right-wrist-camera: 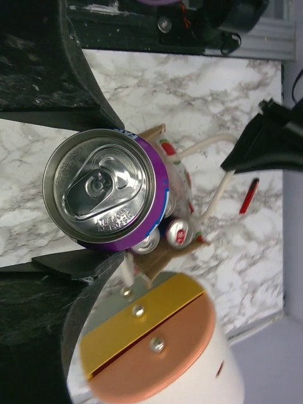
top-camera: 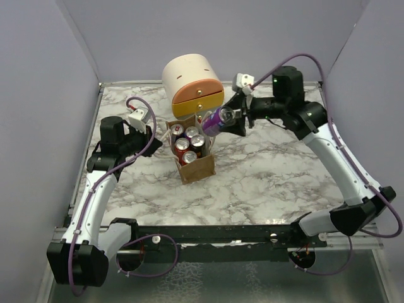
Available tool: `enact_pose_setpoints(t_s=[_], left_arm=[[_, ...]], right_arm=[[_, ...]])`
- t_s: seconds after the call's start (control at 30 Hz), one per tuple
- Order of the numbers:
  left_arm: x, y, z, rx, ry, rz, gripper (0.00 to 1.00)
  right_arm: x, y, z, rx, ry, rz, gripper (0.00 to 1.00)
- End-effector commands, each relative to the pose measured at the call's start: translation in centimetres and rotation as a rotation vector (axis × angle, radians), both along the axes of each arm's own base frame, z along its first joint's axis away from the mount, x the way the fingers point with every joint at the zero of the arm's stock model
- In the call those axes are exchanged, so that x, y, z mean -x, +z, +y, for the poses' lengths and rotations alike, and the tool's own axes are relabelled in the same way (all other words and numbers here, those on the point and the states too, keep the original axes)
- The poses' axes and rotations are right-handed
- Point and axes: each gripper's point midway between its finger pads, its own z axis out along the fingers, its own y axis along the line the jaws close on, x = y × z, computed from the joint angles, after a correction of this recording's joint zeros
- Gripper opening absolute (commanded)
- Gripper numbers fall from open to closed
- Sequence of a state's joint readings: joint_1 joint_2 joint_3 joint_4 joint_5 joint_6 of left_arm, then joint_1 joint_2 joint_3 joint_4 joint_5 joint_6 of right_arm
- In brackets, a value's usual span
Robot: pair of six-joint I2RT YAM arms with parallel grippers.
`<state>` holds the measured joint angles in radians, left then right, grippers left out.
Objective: Place the beverage into the canvas bag
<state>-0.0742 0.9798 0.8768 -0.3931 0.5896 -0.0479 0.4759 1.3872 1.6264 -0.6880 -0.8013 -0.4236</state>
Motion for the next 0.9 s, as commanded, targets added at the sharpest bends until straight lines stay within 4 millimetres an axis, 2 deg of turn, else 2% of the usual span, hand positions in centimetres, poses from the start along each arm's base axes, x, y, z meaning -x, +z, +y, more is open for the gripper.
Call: enact_pose_setpoints(t_s=[0.0, 0.17, 0.3, 0.43, 0.6, 0.87], left_arm=[[0.3, -2.1, 1.1, -0.074, 0.034, 0.03, 0.0], [0.7, -2.8, 1.5, -0.096, 0.039, 0.023, 0.0], [0.7, -2.6, 1.5, -0.094, 0.039, 0.009, 0.0], [0.7, -2.7, 1.2, -0.083, 0.024, 0.016, 0.0], [0.9, -2.9, 1.0, -0.078, 0.009, 0.02, 0.0], [0.9, -3.0, 0.9, -0.078, 0.005, 0.014, 0.0]], right_arm=[[1.4, 0.9, 4.8, 0.001, 0.138, -0.106, 0.25], [1.5, -2.1, 7.8, 0.05, 0.186, -0.073, 0.24], [1.6, -5.1, 9.4, 0.093, 0.207, -0.047, 0.23], [1.2, -7.1, 10.7, 0.124, 0.204, -0.017, 0.22], [0.8, -8.7, 11.7, 0.137, 0.201, 0.03, 0.2], [1.0, -10.9, 12.1, 0.179, 0.199, 0.074, 0.18]])
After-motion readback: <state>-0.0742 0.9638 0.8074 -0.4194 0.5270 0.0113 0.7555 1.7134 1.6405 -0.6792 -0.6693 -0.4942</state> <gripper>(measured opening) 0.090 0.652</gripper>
